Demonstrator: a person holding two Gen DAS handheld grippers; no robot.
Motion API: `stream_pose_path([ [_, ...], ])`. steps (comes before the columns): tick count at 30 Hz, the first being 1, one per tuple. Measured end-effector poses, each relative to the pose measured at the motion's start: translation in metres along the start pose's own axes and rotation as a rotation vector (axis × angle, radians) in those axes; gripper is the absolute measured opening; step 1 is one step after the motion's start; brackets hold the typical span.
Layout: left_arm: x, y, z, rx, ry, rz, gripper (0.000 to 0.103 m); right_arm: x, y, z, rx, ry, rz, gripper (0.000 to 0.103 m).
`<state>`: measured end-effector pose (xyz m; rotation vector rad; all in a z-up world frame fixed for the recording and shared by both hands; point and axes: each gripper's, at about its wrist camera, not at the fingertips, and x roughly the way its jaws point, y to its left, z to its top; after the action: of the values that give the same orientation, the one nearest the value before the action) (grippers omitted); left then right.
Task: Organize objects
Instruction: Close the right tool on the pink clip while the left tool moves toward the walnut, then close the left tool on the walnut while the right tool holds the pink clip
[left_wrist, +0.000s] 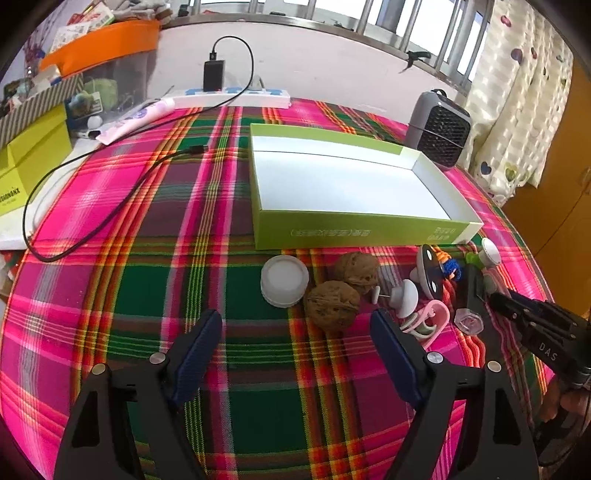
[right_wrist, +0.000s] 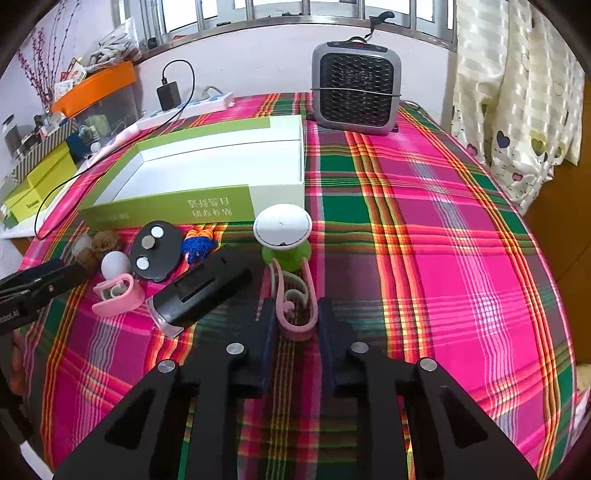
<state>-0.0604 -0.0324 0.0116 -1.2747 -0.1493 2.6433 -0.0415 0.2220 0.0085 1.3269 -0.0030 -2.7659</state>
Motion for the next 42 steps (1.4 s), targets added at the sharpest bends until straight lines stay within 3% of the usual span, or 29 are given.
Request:
stream_pose_path([
  [14,0.008,-0.012,0.007,-0.002,-0.007,0.028,0.07,0.001,0.004,0.0,-0.017,-0.003,-0.003,0.023],
  [16,0.009,-0.012,0.007,-0.006,-0.011,0.042,0.063,0.001,0.003,0.0,-0.014,-0.003,-0.001,0.023],
  [23,0.008,-0.011,0.008,-0.017,-0.015,0.044,0.052,0.001,0.004,0.0,-0.016,-0.004,-0.003,0.023],
  [28,0.008,-0.012,0.006,-0.016,-0.015,0.043,0.037,0.0,0.004,0.001,-0.013,-0.005,0.001,0.023],
  [36,0.006,-0.013,0.001,-0.02,-0.014,0.035,0.029,-0.001,0.006,-0.001,-0.018,-0.004,0.0,0.023],
  [42,0.001,-0.013,-0.004,-0.017,-0.016,0.029,0.029,-0.003,0.009,-0.004,-0.023,-0.005,0.015,0.023],
])
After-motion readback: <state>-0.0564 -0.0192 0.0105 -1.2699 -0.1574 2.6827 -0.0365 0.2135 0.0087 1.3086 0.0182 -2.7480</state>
